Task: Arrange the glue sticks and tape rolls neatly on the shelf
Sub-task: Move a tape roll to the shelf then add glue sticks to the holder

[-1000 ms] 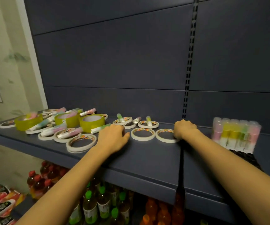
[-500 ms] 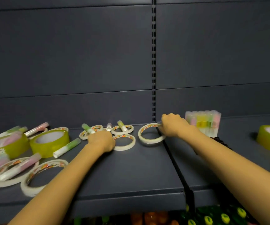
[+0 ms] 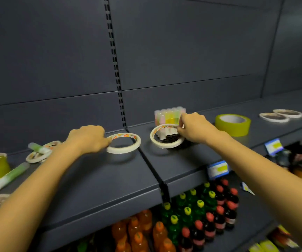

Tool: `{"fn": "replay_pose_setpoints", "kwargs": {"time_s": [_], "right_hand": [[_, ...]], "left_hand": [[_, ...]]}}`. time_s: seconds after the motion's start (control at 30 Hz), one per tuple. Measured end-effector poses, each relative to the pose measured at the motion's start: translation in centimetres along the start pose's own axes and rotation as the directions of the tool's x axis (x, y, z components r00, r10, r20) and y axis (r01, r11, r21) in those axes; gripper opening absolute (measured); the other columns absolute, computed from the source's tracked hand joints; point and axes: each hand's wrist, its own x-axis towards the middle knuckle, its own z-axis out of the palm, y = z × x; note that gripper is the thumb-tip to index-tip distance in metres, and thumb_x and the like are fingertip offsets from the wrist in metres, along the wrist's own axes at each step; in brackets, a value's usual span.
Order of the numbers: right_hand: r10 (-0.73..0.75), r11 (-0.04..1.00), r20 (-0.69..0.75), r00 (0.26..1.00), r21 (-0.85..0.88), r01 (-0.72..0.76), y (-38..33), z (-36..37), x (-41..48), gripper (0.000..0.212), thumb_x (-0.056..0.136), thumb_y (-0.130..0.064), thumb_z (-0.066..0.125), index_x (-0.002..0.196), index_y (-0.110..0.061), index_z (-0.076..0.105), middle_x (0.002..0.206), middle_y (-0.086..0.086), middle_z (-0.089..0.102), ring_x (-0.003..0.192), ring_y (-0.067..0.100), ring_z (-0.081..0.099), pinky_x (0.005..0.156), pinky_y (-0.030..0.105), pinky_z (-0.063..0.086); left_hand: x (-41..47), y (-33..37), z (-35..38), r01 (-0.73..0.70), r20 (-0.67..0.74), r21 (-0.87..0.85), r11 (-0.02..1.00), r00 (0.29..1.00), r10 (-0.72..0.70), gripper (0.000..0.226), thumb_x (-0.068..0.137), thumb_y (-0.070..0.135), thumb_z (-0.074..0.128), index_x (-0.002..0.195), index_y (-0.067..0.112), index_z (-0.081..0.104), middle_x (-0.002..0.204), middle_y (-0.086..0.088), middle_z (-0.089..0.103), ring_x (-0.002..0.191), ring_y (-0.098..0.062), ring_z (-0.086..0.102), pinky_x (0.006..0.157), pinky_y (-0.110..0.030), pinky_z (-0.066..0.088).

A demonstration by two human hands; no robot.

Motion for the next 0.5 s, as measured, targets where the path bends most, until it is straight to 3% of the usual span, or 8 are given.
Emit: {"fn": "replay_pose_setpoints", "kwargs": {"time_s": [0.07, 0.2, 0.37, 0.5], "right_hand": [[0.047, 0.998, -0.016, 0.999, -0.028, -0.048, 3.0, -0.9, -0.6, 0.030, 0.092, -0.028, 0.052, 0.110, -0.004, 0.054, 0.118, 0.021, 0.058, 0.110, 0.040, 0.053, 0.084, 0.039, 0.044], [0.118, 0.991, -0.022, 0.993, -0.059, -0.119, 9.8, -3.0, -2.1, 0.030, 0.093, -0.030, 0.051, 0.111, -0.006, 0.054, 0.114, 0.018, 0.060, 0.102, 0.037, 0.056, 0.073, 0.036, 0.040], [0.185, 0.976, -0.001, 0.983, -0.120, -0.184, 19.9, -6.5, -4.4, 0.028, 0.093, -0.024, 0.049, 0.111, -0.002, 0.053, 0.114, 0.021, 0.060, 0.104, 0.038, 0.055, 0.075, 0.037, 0.041], [0.224, 0.959, 0.026, 0.974, -0.183, -0.216, 27.7, -8.8, -6.2, 0.029, 0.095, -0.026, 0.048, 0.110, -0.003, 0.054, 0.110, 0.018, 0.063, 0.099, 0.036, 0.057, 0.076, 0.037, 0.043]], "left_hand": [[0.5, 2.7, -0.3, -0.045, -0.004, -0.019, 0.999, 0.999, 0.045, 0.039, 0.094, 0.042, 0.042, 0.064, 0.018, 0.048, 0.065, 0.001, 0.048, 0.075, -0.025, 0.051, 0.073, -0.034, 0.040], [1.3, 9.7, -0.7, -0.132, -0.040, -0.034, 0.991, 0.991, 0.130, 0.043, 0.094, 0.045, 0.039, 0.063, 0.018, 0.048, 0.064, 0.002, 0.048, 0.075, -0.025, 0.052, 0.070, -0.032, 0.039], [1.4, 20.8, -1.5, -0.266, -0.126, -0.037, 0.963, 0.957, 0.260, 0.041, 0.093, 0.040, 0.043, 0.062, 0.015, 0.039, 0.084, -0.014, 0.054, 0.086, -0.032, 0.054, 0.076, -0.033, 0.040], [2.1, 29.0, -1.6, -0.320, -0.054, -0.131, 0.938, 0.947, 0.315, 0.039, 0.094, 0.041, 0.042, 0.077, 0.010, 0.059, 0.089, -0.016, 0.062, 0.093, -0.033, 0.060, 0.077, -0.034, 0.045]]}}
